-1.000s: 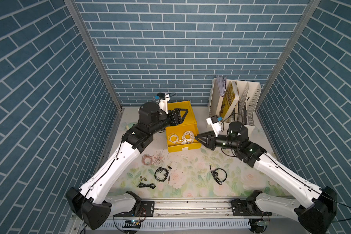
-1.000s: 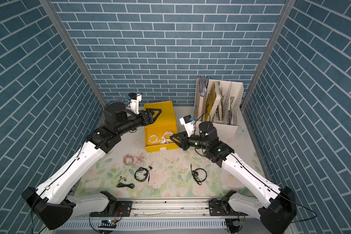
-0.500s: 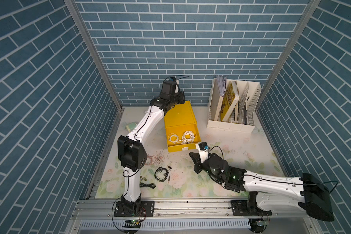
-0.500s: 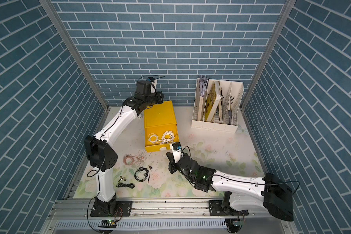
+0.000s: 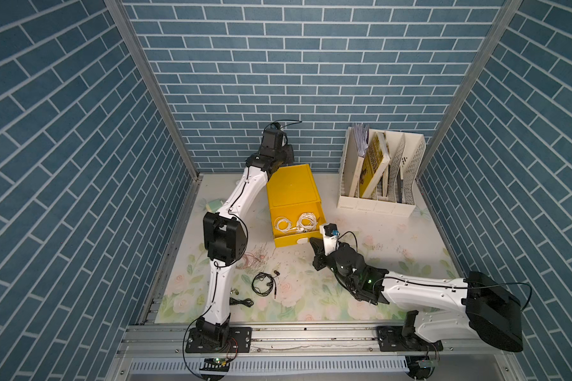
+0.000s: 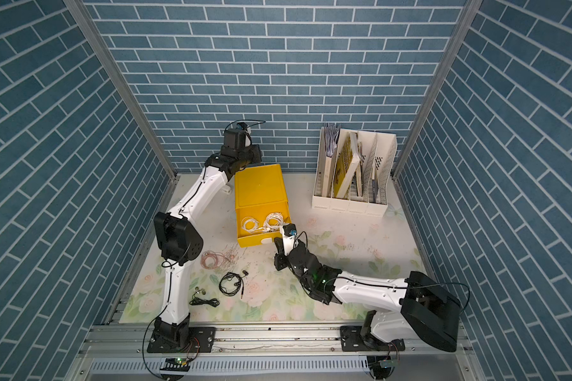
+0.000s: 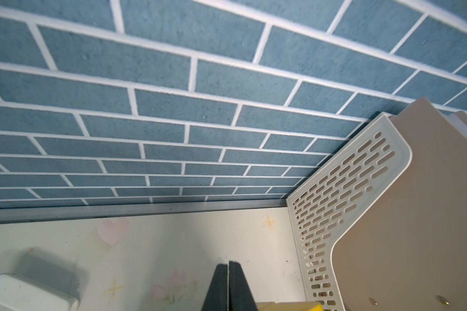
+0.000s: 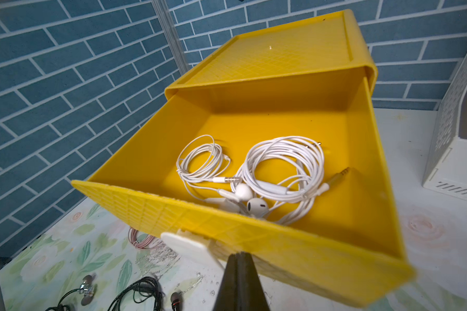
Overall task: Place the wired earphones into the drawer by color
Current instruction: Place the wired earphones in the drawer, then close the drawer in the storage box.
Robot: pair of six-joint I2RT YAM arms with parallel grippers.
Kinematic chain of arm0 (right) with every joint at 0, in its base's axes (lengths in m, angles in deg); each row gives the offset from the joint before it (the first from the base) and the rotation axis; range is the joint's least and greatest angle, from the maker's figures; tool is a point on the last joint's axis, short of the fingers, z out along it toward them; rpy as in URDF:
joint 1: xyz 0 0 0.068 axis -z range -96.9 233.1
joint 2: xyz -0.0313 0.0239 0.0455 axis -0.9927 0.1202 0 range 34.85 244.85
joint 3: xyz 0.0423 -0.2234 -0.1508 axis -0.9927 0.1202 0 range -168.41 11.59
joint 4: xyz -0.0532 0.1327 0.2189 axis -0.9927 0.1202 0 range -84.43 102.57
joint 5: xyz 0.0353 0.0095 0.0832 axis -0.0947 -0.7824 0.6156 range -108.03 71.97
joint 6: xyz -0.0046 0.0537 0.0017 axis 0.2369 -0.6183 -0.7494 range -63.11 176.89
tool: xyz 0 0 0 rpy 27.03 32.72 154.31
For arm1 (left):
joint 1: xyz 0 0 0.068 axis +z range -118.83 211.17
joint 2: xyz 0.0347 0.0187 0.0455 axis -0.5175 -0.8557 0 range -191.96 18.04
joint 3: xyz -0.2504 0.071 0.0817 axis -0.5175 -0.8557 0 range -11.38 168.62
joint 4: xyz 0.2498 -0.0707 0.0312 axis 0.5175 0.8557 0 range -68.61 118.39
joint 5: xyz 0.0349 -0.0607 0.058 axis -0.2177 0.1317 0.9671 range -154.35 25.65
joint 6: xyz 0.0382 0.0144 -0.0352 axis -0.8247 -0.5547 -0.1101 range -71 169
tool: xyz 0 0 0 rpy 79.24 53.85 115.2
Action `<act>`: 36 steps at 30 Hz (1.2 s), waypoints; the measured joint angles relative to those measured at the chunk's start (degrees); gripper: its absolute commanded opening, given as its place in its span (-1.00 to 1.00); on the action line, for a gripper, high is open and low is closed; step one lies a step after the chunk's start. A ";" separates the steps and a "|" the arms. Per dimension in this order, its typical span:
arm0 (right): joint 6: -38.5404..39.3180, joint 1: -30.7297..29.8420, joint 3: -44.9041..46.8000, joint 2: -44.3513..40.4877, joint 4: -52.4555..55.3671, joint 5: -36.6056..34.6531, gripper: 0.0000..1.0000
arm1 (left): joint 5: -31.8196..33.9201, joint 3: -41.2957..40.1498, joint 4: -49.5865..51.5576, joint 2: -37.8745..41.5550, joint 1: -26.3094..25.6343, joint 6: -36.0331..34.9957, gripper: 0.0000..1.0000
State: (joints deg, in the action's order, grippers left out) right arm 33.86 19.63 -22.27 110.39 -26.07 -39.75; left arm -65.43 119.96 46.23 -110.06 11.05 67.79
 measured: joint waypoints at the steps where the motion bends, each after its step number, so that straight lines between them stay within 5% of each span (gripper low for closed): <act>1: 0.02 0.52 -0.09 0.59 -0.26 0.55 -1.00 | 0.15 0.00 0.04 -0.50 0.13 0.00 -0.81; 10: 0.98 3.87 -1.77 4.02 -1.66 4.66 -1.00 | 3.85 -0.79 0.28 -3.08 0.46 -0.24 -0.83; 36: -0.28 13.03 -15.41 19.34 -10.25 13.22 -1.00 | 1.70 -6.14 -6.12 -1.31 0.50 -0.24 -0.89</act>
State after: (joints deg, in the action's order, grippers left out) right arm 33.58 32.66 -37.68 129.74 -36.32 -26.52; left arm -63.73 113.82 40.11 -111.37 11.55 67.55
